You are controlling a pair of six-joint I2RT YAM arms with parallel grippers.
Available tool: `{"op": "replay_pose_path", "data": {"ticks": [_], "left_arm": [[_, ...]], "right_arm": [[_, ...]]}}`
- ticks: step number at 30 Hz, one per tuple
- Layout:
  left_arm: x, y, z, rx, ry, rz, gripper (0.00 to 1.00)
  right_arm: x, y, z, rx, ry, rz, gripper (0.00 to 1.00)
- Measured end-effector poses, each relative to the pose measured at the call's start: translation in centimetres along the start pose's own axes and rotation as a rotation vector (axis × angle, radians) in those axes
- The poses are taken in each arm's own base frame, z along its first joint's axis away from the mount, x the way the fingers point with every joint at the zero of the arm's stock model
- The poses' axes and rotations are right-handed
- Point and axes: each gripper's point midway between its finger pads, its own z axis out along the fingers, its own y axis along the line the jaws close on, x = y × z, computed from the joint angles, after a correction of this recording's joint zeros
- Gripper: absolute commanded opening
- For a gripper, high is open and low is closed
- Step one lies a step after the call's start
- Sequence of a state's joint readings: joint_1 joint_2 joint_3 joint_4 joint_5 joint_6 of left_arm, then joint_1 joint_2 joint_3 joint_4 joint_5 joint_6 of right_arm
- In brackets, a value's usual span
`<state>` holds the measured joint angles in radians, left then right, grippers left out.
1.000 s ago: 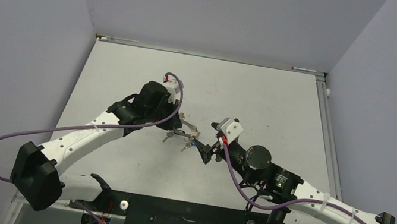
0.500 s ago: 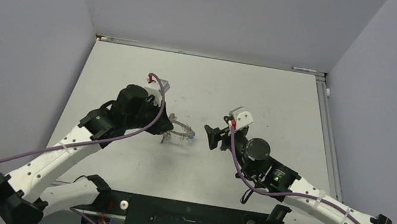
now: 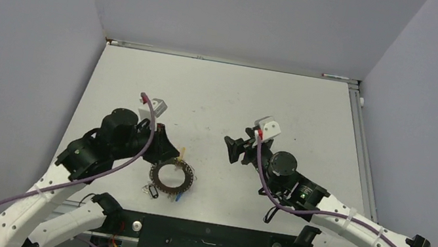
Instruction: Put the keys on the keyring
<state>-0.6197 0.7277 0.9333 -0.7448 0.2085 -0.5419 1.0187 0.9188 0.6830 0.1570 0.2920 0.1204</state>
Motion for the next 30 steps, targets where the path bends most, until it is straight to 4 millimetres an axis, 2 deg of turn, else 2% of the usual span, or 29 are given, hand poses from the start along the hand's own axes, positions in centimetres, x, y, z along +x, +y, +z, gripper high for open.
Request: {"op": "replay_pose_path", "data": {"ticks": [1, 4, 8, 10, 11, 15, 18, 20, 24, 28, 30], "left_arm": [[0.2, 0.1, 0.9, 0.005, 0.02, -0.01, 0.1], [0.6, 1.3, 5.7, 0.007, 0.11, -0.071, 0.06], [2.8, 5.3, 11.7, -0.056, 0.253, -0.19, 0.06], [4.0, 6.9, 13.1, -0.099, 0.306, -0.222, 0.11], [4.1, 7.1, 13.3, -0.104, 0.311, -0.223, 0.15], [3.0, 7.1, 12.9, -0.114, 0.27, -0.18, 0.33], [1.5, 7.1, 11.8, -0.14, 0.212, -0.127, 0.45], [0.5, 7.2, 10.6, -0.169, 0.175, -0.087, 0.54], [-1.3, 7.6, 7.4, -0.246, 0.098, 0.02, 0.73], [-2.9, 8.5, 4.1, -0.315, -0.019, 0.147, 0.84], [-2.8, 9.1, 3.1, -0.336, -0.071, 0.179, 0.86]], "right_arm": [[0.1, -0.1, 0.1, 0.005, -0.001, 0.003, 0.65], [0.7, -0.5, 0.5, 0.032, 0.013, 0.011, 0.65], [1.7, -1.2, 0.8, 0.066, 0.04, 0.015, 0.65], [1.9, -1.6, 0.8, 0.079, 0.045, 0.017, 0.65], [2.0, -1.7, 0.8, 0.081, 0.046, 0.02, 0.65], [2.5, -1.8, 0.5, 0.076, 0.058, 0.02, 0.66], [2.8, -0.8, 0.6, 0.021, 0.071, 0.025, 0.65], [3.7, 0.3, 1.0, -0.035, 0.1, 0.025, 0.65], [7.8, 3.6, 2.2, -0.181, 0.239, 0.0, 0.65], [12.4, 7.5, 2.1, -0.293, 0.405, -0.069, 0.65], [13.5, 9.0, 2.3, -0.321, 0.453, -0.087, 0.65]]}}
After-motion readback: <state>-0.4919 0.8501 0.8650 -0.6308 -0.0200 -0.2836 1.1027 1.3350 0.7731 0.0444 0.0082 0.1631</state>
